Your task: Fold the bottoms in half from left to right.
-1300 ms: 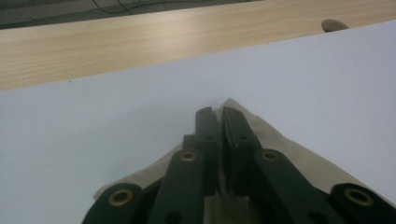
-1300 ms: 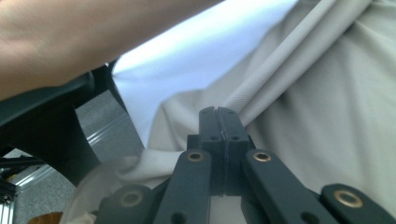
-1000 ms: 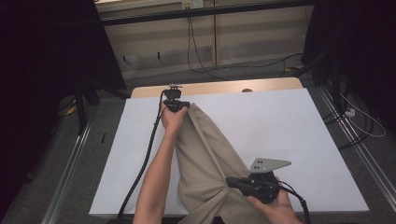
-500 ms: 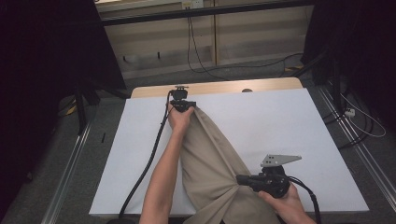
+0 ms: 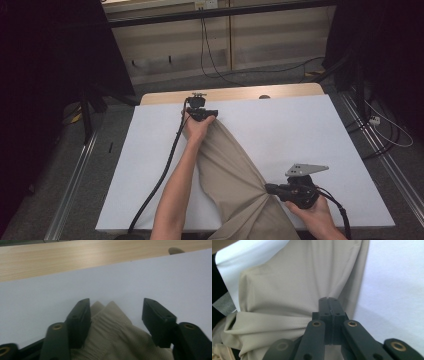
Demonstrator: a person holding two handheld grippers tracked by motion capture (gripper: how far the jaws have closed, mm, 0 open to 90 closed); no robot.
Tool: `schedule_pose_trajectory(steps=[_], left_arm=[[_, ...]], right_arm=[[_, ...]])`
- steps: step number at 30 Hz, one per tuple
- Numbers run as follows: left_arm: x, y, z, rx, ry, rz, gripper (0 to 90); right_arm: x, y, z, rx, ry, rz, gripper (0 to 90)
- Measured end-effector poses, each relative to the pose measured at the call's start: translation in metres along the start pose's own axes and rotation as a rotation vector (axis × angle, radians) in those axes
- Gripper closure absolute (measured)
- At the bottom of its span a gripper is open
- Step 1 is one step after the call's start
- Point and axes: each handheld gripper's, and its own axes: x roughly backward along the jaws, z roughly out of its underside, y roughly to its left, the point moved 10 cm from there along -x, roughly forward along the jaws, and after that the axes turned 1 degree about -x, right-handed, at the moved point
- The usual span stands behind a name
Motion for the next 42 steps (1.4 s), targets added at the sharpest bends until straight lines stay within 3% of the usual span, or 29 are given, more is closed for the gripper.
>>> schedule_pose_trajectory(steps=[4, 8, 11, 13, 15, 18, 20, 22, 24, 25, 28, 29, 30, 32, 33, 35, 37, 42], left_arm=[[0.012, -0.002, -0.006, -0.012, -0.016, 0.013, 28.3], [0.029, -0.006, 0.001, -0.095, -0.008, 0.007, 21.3], [0.046, -0.013, 0.012, -0.107, -0.031, 0.042, 18.4], [0.057, -0.017, 0.023, -0.12, -0.042, 0.056, 17.4], [0.069, -0.019, 0.037, -0.159, -0.029, 0.051, 17.0], [0.09, -0.024, 0.056, -0.207, -0.011, 0.05, 16.8], [0.109, -0.032, 0.068, -0.203, -0.026, 0.082, 17.0], [0.127, -0.04, 0.083, -0.232, -0.011, 0.085, 20.6], [0.144, -0.054, 0.101, -0.252, -0.003, 0.122, 22.3], [0.152, -0.061, 0.111, -0.296, 0.017, 0.135, 24.9], [0.176, -0.09, 0.143, -0.339, 0.054, 0.254, 37.4], [0.181, -0.098, 0.152, -0.344, 0.062, 0.281, 44.0], [0.186, -0.104, 0.16, -0.363, 0.073, 0.289, 44.7], [0.191, -0.118, 0.174, -0.376, 0.086, 0.321, 45.3], [0.191, -0.124, 0.179, -0.394, 0.089, 0.326, 45.7], [0.186, -0.131, 0.189, -0.44, 0.127, 0.314, 48.2], [0.178, -0.131, 0.196, -0.474, 0.155, 0.292, 48.1], [0.178, -0.128, 0.196, -0.462, 0.135, 0.289, 47.4]], right_arm=[[0.001, -0.009, 0.004, 0.004, 0.018, 0.035, 90.0], [0.0, -0.014, 0.005, 0.022, 0.034, 0.074, 88.4], [0.0, -0.01, 0.006, 0.032, 0.043, 0.059, 75.9], [0.004, -0.004, 0.0, 0.046, 0.014, 0.059, 70.3], [0.01, 0.005, -0.008, 0.081, -0.023, 0.059, 66.2], [0.012, 0.029, -0.011, 0.129, -0.028, -0.026, 68.8], [0.004, 0.047, -0.003, 0.167, 0.015, -0.082, 70.2], [-0.005, 0.061, 0.007, 0.209, 0.056, -0.119, 68.8], [-0.014, 0.073, 0.017, 0.255, 0.092, -0.143, 65.1], [-0.018, 0.075, 0.02, 0.269, 0.109, -0.14, 62.5], [-0.026, 0.078, 0.027, 0.286, 0.141, -0.132, 60.4], [-0.028, 0.077, 0.03, 0.294, 0.151, -0.124, 61.2], [-0.029, 0.076, 0.032, 0.298, 0.157, -0.118, 63.9], [-0.028, 0.074, 0.033, 0.298, 0.152, -0.12, 84.3], [-0.026, 0.073, 0.033, 0.278, 0.151, -0.139, 87.2], [-0.022, 0.069, 0.032, 0.233, 0.144, -0.163, 89.3], [-0.016, 0.068, 0.033, 0.231, 0.142, -0.17, 89.6], [-0.001, 0.064, 0.045, 0.198, 0.14, -0.184, 89.7]])
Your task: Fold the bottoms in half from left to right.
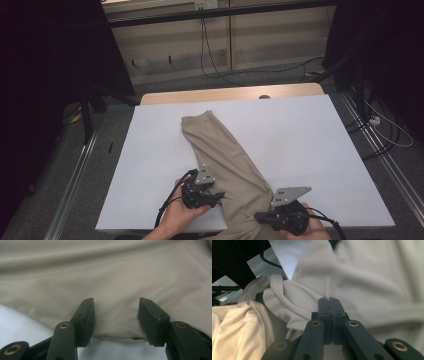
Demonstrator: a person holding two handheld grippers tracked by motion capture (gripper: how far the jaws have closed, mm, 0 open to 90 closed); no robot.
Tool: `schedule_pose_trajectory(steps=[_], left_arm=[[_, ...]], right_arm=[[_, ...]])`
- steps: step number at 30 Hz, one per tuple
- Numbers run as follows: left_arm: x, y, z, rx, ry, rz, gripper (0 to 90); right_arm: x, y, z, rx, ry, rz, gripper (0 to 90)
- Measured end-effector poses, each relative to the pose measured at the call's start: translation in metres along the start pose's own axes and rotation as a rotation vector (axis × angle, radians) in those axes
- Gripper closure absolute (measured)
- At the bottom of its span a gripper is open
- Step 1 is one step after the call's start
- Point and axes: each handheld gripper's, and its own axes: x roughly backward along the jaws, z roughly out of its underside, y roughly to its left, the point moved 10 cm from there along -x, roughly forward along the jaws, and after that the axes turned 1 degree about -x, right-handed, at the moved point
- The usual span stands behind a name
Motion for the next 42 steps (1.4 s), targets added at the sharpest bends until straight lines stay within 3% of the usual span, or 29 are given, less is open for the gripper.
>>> schedule_pose_trajectory(steps=[2, 6, 10, 13, 15, 16, 18, 20, 22, 26, 30, 35, 38, 41, 42], left_arm=[[0.001, 0.001, 0.001, -0.005, 0.002, -0.013, 47.4], [0.004, 0.002, 0.003, -0.001, 0.001, -0.024, 47.4], [0.01, -0.004, 0.004, 0.006, 0.007, -0.032, 44.8], [0.016, -0.013, 0.006, -0.004, -0.001, -0.016, 43.2], [0.018, -0.022, -0.001, -0.014, -0.038, -0.005, 43.1], [0.019, -0.027, -0.003, -0.035, -0.041, 0.01, 43.1], [0.017, -0.042, -0.004, -0.041, -0.041, 0.047, 43.2], [0.014, -0.056, 0.0, -0.089, -0.011, 0.072, 45.5], [0.008, -0.061, 0.006, -0.123, 0.027, 0.071, 49.0], [0.007, -0.061, 0.005, -0.103, 0.017, 0.076, 49.0], [0.009, -0.062, 0.008, -0.098, 0.023, 0.082, 48.8], [0.012, -0.062, 0.011, -0.094, 0.029, 0.09, 48.6], [0.013, -0.061, 0.012, -0.089, 0.024, 0.099, 48.4], [0.015, -0.058, 0.013, -0.096, 0.034, 0.112, 48.6], [0.015, -0.058, 0.012, -0.081, 0.026, 0.112, 48.8]], right_arm=[[0.007, 0.0, 0.006, -0.011, -0.001, -0.004, 89.7], [0.027, -0.003, 0.016, -0.012, -0.022, 0.038, 89.8], [0.032, -0.007, 0.033, -0.023, 0.025, 0.084, 89.8], [0.038, -0.008, 0.037, -0.012, 0.034, 0.124, 90.0], [0.044, -0.012, 0.037, -0.005, 0.029, 0.173, 90.0], [0.046, -0.013, 0.037, -0.017, 0.018, 0.176, 90.0], [0.047, -0.016, 0.036, -0.029, 0.011, 0.197, 90.0], [0.045, -0.017, 0.037, -0.033, 0.022, 0.202, 85.7], [0.045, -0.02, 0.034, -0.038, 0.012, 0.213, 81.4], [0.044, -0.035, 0.021, -0.062, -0.033, 0.239, 73.5], [0.035, -0.058, 0.007, -0.069, -0.02, 0.272, 68.7], [0.018, -0.077, -0.008, -0.042, 0.008, 0.301, 58.9], [0.011, -0.078, -0.004, -0.036, 0.032, 0.31, 61.3], [0.013, -0.078, -0.002, -0.045, 0.04, 0.304, 73.2], [0.013, -0.077, -0.002, -0.055, 0.04, 0.296, 82.3]])
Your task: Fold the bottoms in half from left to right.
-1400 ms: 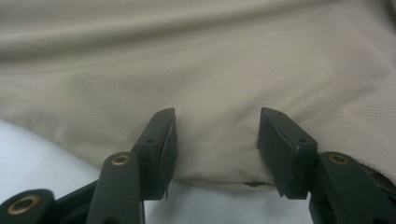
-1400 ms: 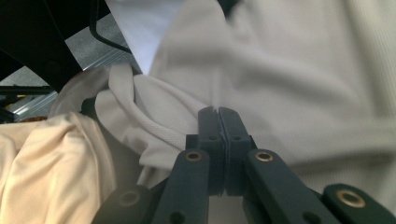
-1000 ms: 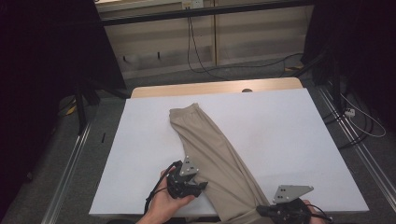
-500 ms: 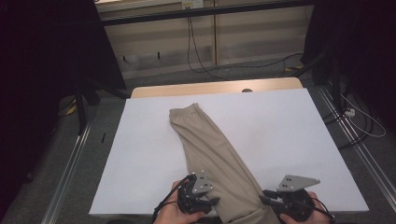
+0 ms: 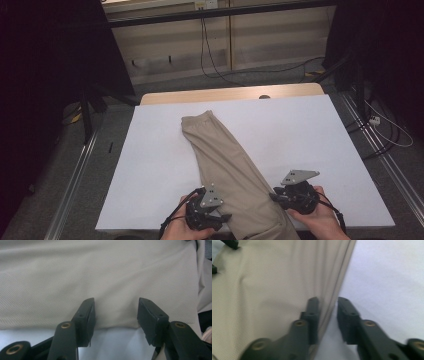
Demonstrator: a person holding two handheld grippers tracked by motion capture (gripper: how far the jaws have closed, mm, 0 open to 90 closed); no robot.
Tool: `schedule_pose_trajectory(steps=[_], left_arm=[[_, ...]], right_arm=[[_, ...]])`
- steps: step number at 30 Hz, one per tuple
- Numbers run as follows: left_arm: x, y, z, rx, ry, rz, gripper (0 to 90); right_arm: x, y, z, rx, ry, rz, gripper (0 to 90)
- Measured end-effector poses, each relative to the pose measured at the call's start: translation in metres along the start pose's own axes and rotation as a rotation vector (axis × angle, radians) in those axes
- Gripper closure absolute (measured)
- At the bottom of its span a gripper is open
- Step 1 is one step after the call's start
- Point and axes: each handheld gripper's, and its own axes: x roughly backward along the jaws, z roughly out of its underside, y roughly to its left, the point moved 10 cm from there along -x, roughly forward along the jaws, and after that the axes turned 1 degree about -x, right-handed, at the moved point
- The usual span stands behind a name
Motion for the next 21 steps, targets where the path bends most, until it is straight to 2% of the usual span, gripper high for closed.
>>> schedule_pose_trajectory(steps=[1, 2, 5, 6, 8, 10, 11, 13, 14, 15, 18, 19, 21], left_arm=[[0.001, 0.001, 0.001, -0.006, 0.005, -0.003, 48.8], [0.001, 0.002, 0.001, 0.005, -0.003, 0.0, 48.8], [0.001, 0.004, -0.001, -0.001, -0.022, -0.007, 48.9], [0.002, 0.005, -0.003, 0.016, -0.041, -0.015, 49.2], [0.001, 0.01, -0.002, 0.026, -0.034, -0.015, 49.0], [-0.002, 0.017, -0.004, 0.037, -0.039, -0.022, 48.9], [-0.002, 0.019, -0.003, 0.044, -0.03, -0.015, 48.7], [-0.004, 0.02, -0.004, 0.036, -0.033, -0.017, 48.6], [-0.004, 0.019, -0.004, 0.023, -0.031, -0.022, 48.3], [-0.005, 0.018, -0.004, -0.008, -0.026, -0.029, 47.6], [-0.006, 0.016, -0.005, -0.008, -0.022, -0.034, 48.9], [-0.005, 0.014, -0.005, -0.02, -0.017, -0.023, 52.3], [-0.006, 0.008, -0.006, -0.051, -0.012, 0.006, 67.4]], right_arm=[[0.0, 0.002, 0.0, -0.016, 0.003, -0.027, 87.8], [0.0, 0.002, 0.0, -0.026, 0.002, -0.037, 88.0], [0.0, -0.001, 0.0, -0.073, 0.011, -0.065, 88.9], [0.0, -0.002, 0.0, -0.078, 0.009, -0.066, 88.9], [0.001, -0.006, -0.001, -0.101, 0.003, -0.069, 85.9], [0.001, -0.01, -0.002, -0.091, -0.004, -0.031, 71.4], [0.001, -0.012, -0.003, -0.087, -0.003, -0.026, 69.0], [-0.001, -0.012, -0.007, -0.079, -0.016, -0.027, 65.5], [-0.001, -0.012, -0.008, -0.074, -0.014, -0.029, 64.6], [-0.003, -0.011, -0.009, -0.066, -0.013, -0.03, 64.6], [-0.011, -0.011, -0.014, -0.051, -0.008, -0.03, 63.4], [-0.013, -0.01, -0.016, -0.04, -0.006, -0.027, 63.6], [-0.014, -0.009, -0.016, -0.025, 0.004, -0.011, 62.9]])
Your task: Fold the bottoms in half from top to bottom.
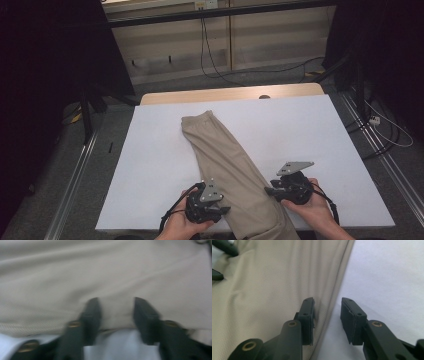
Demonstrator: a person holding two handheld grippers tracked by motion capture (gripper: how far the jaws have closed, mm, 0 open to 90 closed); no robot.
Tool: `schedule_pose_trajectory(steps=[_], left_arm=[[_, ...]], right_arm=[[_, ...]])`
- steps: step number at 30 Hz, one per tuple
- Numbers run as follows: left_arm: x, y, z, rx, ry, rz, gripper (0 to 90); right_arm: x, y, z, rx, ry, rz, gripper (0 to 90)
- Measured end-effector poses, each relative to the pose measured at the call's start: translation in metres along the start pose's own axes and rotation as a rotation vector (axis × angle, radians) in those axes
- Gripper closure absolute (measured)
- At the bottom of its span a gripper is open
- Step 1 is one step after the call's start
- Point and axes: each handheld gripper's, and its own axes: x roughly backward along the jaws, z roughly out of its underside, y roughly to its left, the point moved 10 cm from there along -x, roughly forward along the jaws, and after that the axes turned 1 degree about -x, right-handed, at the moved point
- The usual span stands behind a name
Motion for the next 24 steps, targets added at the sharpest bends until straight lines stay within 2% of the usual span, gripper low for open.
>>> schedule_pose_trajectory(steps=[1, 3, 5, 7, 8, 9, 10, 11, 13, 14, 15, 16, 17, 18, 19, 20, 24], left_arm=[[0.0, 0.0, 0.0, -0.016, 0.017, -0.009, 73.0], [0.0, 0.0, 0.0, 0.005, 0.015, -0.009, 76.8], [0.0, 0.003, 0.0, 0.024, 0.014, -0.001, 85.2], [0.001, 0.004, 0.001, 0.021, 0.022, 0.011, 86.7], [0.001, 0.004, 0.001, 0.017, 0.021, 0.012, 87.0], [0.001, 0.004, 0.001, 0.003, 0.025, 0.004, 87.2], [0.003, 0.005, 0.002, -0.019, 0.045, 0.005, 87.4], [0.004, 0.005, 0.003, -0.017, 0.051, 0.006, 87.5], [0.005, 0.003, 0.004, 0.026, 0.025, 0.013, 87.7], [0.007, 0.003, 0.006, 0.026, 0.033, 0.017, 87.7], [0.009, 0.003, 0.008, 0.032, 0.041, 0.019, 87.8], [0.009, 0.002, 0.008, 0.048, 0.027, 0.018, 87.8], [0.012, 0.004, 0.012, 0.017, 0.062, 0.013, 87.8], [0.014, 0.005, 0.014, 0.013, 0.077, 0.011, 87.9], [0.015, 0.003, 0.013, 0.027, 0.069, 0.014, 87.9], [0.013, 0.0, 0.011, 0.06, 0.046, 0.014, 87.9], [0.016, -0.004, 0.014, 0.055, 0.066, 0.037, 87.9]], right_arm=[[0.0, 0.001, 0.0, 0.014, 0.009, 0.005, 62.8], [-0.001, 0.001, 0.0, 0.017, 0.027, -0.002, 64.0], [-0.001, 0.001, -0.001, 0.03, 0.038, -0.002, 65.3], [-0.001, 0.001, -0.001, 0.037, 0.032, 0.002, 66.7], [-0.001, 0.001, -0.001, 0.024, 0.029, 0.0, 68.7], [-0.001, 0.001, -0.001, 0.023, 0.033, 0.003, 73.8], [0.0, 0.005, 0.0, 0.014, 0.044, -0.033, 90.0], [-0.001, 0.009, 0.0, -0.006, 0.048, -0.061, 89.4], [-0.001, 0.01, 0.0, 0.008, 0.048, -0.036, 89.6], [-0.001, 0.01, 0.0, 0.004, 0.045, -0.035, 89.8], [-0.001, 0.009, 0.0, -0.01, 0.039, -0.038, 89.8], [0.0, 0.009, 0.001, -0.032, 0.034, -0.05, 89.7], [0.001, 0.01, 0.001, -0.049, 0.028, -0.064, 89.7], [0.002, 0.011, 0.003, -0.064, 0.025, -0.078, 89.8], [0.004, 0.013, 0.004, -0.065, 0.025, -0.087, 89.8], [0.006, 0.016, 0.006, -0.057, 0.025, -0.083, 89.9], [0.014, 0.03, 0.012, -0.035, 0.025, -0.093, 90.0]])
